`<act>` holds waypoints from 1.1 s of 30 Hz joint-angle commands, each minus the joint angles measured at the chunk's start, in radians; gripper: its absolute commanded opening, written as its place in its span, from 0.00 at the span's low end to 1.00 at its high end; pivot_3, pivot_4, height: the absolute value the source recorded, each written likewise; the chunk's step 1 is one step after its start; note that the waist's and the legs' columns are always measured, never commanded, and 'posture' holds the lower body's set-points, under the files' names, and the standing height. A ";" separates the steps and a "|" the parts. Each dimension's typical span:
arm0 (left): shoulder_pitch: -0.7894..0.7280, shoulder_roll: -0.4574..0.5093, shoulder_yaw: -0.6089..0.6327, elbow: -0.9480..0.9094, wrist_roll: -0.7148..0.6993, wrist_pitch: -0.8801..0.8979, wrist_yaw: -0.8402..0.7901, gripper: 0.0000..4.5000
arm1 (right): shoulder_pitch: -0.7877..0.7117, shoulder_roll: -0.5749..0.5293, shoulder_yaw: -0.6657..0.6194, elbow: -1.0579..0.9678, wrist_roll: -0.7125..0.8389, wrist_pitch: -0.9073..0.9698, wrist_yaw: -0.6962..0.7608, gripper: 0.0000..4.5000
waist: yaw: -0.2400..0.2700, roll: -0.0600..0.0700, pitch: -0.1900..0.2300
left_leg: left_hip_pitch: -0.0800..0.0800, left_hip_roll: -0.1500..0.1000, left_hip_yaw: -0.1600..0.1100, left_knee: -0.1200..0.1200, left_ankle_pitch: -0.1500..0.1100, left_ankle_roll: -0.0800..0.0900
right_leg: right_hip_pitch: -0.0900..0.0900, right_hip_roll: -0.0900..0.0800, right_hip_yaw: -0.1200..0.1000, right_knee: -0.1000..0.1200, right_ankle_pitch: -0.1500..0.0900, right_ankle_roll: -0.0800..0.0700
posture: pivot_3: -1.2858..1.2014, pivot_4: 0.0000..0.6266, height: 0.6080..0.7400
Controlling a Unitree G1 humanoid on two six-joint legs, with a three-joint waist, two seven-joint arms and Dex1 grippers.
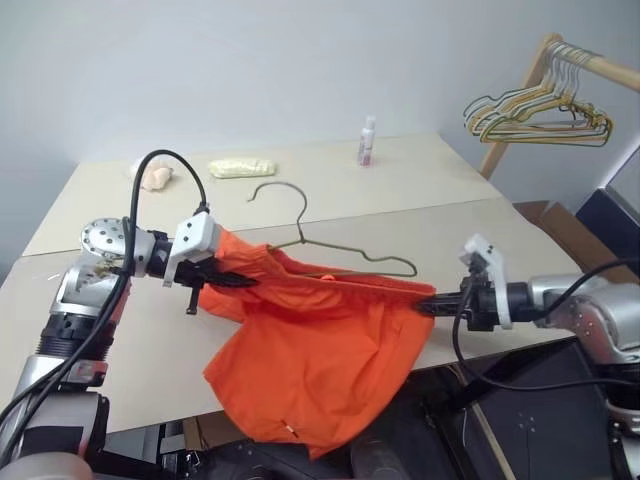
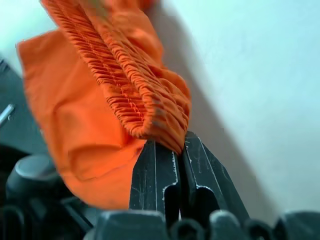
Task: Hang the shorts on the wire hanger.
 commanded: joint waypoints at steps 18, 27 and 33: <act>0.001 0.083 -0.032 0.024 0.037 -0.020 0.058 0.00 | -0.099 -0.201 0.069 0.140 -0.046 -0.152 0.203 0.01 | 0.051 0.000 0.000 | 0.001 0.000 0.000 -0.001 0.000 0.000 | 0.005 -0.001 -0.001 -0.008 0.000 0.000 | 0.43 0.00 1.00; -0.001 0.106 -0.140 0.074 0.171 -0.119 0.063 0.00 | -0.169 -0.233 0.061 0.110 -0.040 -0.181 0.248 0.01 | 0.056 0.000 0.000 | 0.002 0.000 0.001 -0.001 -0.001 0.000 | 0.005 -0.001 -0.001 -0.008 0.000 0.000 | 0.43 0.00 1.00; -0.053 0.049 -0.207 0.129 0.222 -0.170 0.091 0.00 | -0.245 -0.172 0.106 0.037 -0.032 -0.151 0.211 0.01 | 0.055 0.000 0.000 | 0.001 0.000 0.001 -0.001 -0.001 0.001 | 0.004 -0.001 -0.001 -0.008 0.000 0.000 | 0.42 0.00 1.00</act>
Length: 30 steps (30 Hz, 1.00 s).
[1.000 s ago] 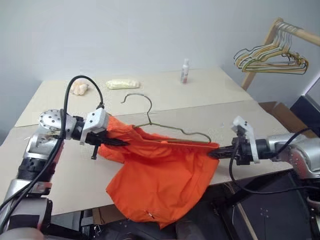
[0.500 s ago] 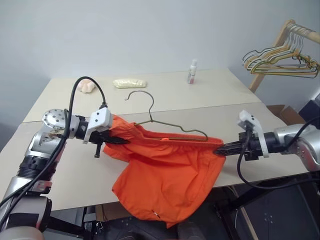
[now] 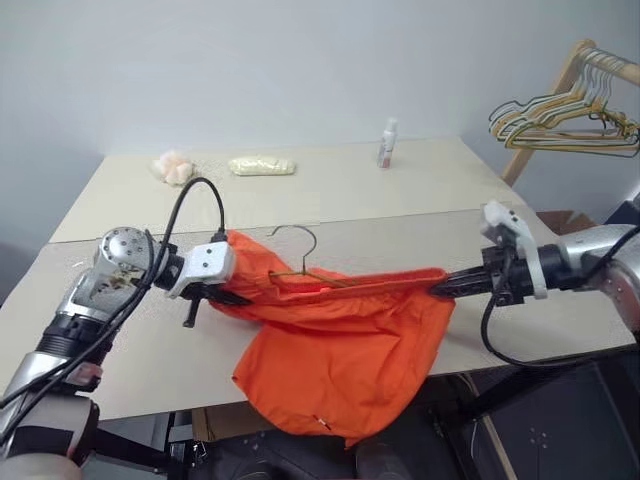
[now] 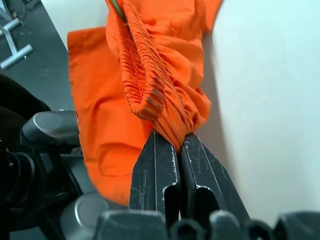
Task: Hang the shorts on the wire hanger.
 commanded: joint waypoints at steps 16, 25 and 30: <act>-0.130 -0.135 0.009 0.118 0.044 0.017 0.074 0.00 | -0.062 0.002 0.008 -0.030 -0.119 -0.009 -0.129 0.78 | -0.021 0.000 0.000 | -0.006 -0.001 0.000 0.004 0.000 0.000 | -0.009 0.000 0.001 0.008 0.000 0.000 | 0.42 0.00 1.00; -0.142 -0.143 0.002 0.124 0.044 0.014 0.063 0.00 | -0.186 0.093 -0.036 -0.147 -0.050 0.027 -0.171 0.78 | -0.039 0.000 0.000 | -0.004 0.001 0.002 0.002 0.000 0.000 | -0.009 0.001 0.002 0.008 0.000 0.000 | 0.41 0.00 1.00; -0.156 -0.153 0.000 0.133 0.046 0.014 0.058 0.00 | -0.286 0.276 0.094 -0.148 -0.101 0.054 -0.264 0.78 | -0.057 0.000 0.000 | -0.004 0.000 0.001 0.002 0.000 0.000 | -0.009 0.000 0.002 0.009 0.000 0.000 | 0.41 0.00 1.00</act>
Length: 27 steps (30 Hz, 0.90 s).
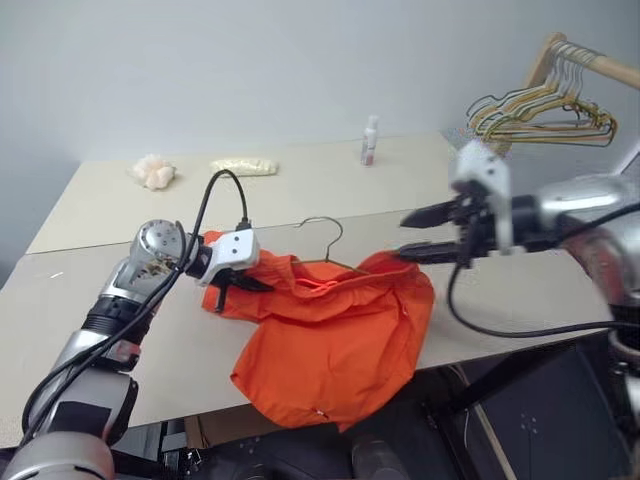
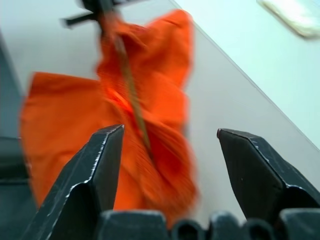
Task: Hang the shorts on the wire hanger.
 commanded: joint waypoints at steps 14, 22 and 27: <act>-0.021 0.004 0.044 -0.040 -0.018 0.016 -0.006 0.00 | -0.184 0.243 0.269 0.178 -0.193 -0.017 -0.083 0.41 | -0.001 0.000 0.000 | 0.000 -0.001 -0.002 0.001 0.000 0.000 | -0.002 -0.001 -0.001 0.006 0.000 0.000 | 0.43 0.00 1.00; -0.012 0.003 0.065 -0.054 -0.040 0.000 -0.023 0.00 | -0.174 0.219 0.276 0.179 -0.221 -0.096 -0.016 0.00 | 0.001 0.000 0.000 | 0.000 -0.001 -0.002 0.001 0.000 0.000 | -0.002 0.000 -0.001 0.006 0.000 0.000 | 0.43 0.00 1.00; -0.031 0.012 0.095 -0.060 -0.103 0.052 -0.080 0.13 | -0.172 0.208 0.269 0.184 -0.231 -0.128 0.023 0.00 | 0.000 0.000 0.000 | 0.000 -0.001 -0.002 0.001 0.000 0.000 | -0.002 0.000 -0.001 0.006 0.000 0.000 | 0.43 0.00 1.00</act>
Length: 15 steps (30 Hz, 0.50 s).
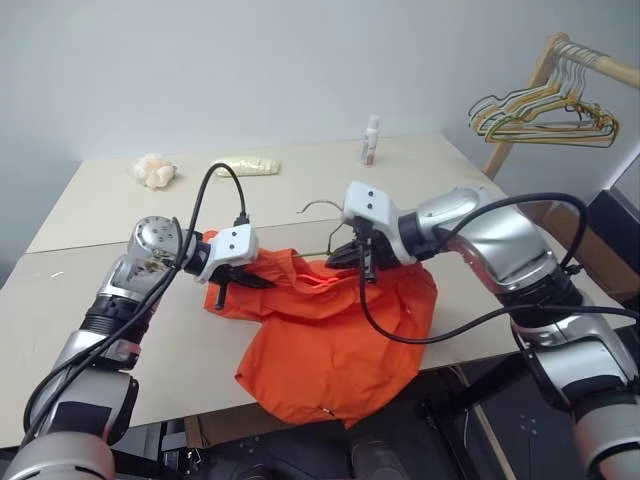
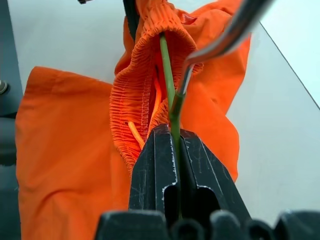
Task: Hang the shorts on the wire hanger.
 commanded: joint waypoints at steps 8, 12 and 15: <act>-0.071 0.086 0.107 0.021 -0.094 0.016 -0.099 0.69 | -0.014 -0.047 -0.057 0.004 -0.025 -0.045 0.054 0.00 | -0.001 0.000 0.000 | 0.000 0.000 0.000 0.000 0.000 0.000 | 0.000 0.000 0.000 0.000 0.000 0.000 | 0.44 0.00 1.00; -0.057 0.108 0.107 0.070 -0.059 -0.051 -0.081 0.98 | -0.011 -0.065 -0.070 -0.006 -0.020 -0.045 0.070 0.00 | 0.000 0.000 0.000 | 0.001 0.000 0.000 0.000 0.000 0.000 | 0.000 0.000 0.000 0.000 0.000 0.000 | 0.44 0.00 1.00; -0.034 0.099 0.097 0.110 -0.015 -0.116 -0.024 0.99 | -0.011 -0.072 -0.082 -0.009 -0.016 -0.041 0.078 0.00 | 0.001 0.000 0.000 | 0.001 0.000 0.000 0.000 0.000 0.000 | 0.000 0.000 0.000 0.000 0.000 0.000 | 0.43 0.00 1.00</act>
